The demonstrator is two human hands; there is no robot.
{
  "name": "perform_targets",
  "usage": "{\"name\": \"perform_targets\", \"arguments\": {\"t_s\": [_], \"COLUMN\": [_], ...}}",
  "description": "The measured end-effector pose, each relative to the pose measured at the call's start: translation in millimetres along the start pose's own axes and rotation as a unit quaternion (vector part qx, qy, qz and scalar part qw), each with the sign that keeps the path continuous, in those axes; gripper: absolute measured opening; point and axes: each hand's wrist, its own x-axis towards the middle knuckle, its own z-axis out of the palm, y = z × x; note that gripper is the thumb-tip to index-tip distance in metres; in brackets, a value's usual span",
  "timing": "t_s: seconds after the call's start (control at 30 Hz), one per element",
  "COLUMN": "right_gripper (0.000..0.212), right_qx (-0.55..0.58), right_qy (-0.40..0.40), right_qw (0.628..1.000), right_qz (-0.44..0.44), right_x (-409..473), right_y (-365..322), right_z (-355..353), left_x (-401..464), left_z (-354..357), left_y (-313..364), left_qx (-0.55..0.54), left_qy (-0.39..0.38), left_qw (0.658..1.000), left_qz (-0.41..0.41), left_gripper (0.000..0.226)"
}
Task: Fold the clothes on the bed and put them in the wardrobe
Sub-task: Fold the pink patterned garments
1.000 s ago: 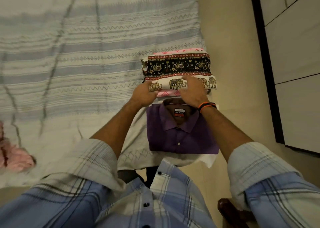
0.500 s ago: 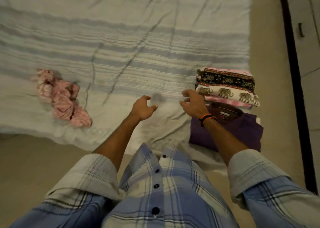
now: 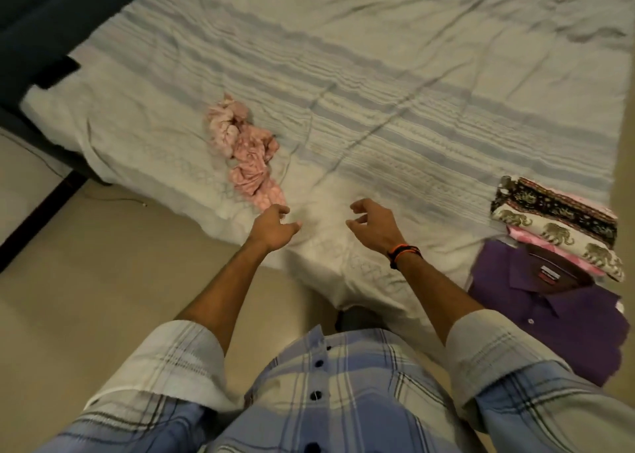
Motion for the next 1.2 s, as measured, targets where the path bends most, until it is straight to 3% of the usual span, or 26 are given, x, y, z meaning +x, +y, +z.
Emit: {"name": "perform_targets", "arguments": {"t_s": [0.6,1.0,1.2], "right_gripper": [0.038,0.039,0.043], "right_qx": [-0.042,-0.042,-0.037], "right_qy": [-0.154,-0.145,-0.128], "right_qw": [0.987,0.985,0.981], "right_qz": [-0.024,0.081,0.138], "right_x": [167,278,343], "right_y": [-89,-125,-141], "right_z": [78,129,161], "left_x": [107,249,329], "left_z": [-92,-147,-165], "left_y": [-47,-51,-57], "left_qx": [-0.091,-0.062,-0.051], "left_qy": [0.061,-0.023,-0.092], "left_qw": [0.984,0.989,0.987], "left_qz": [-0.143,-0.136,-0.121], "left_gripper": [0.050,0.037,0.045]}}
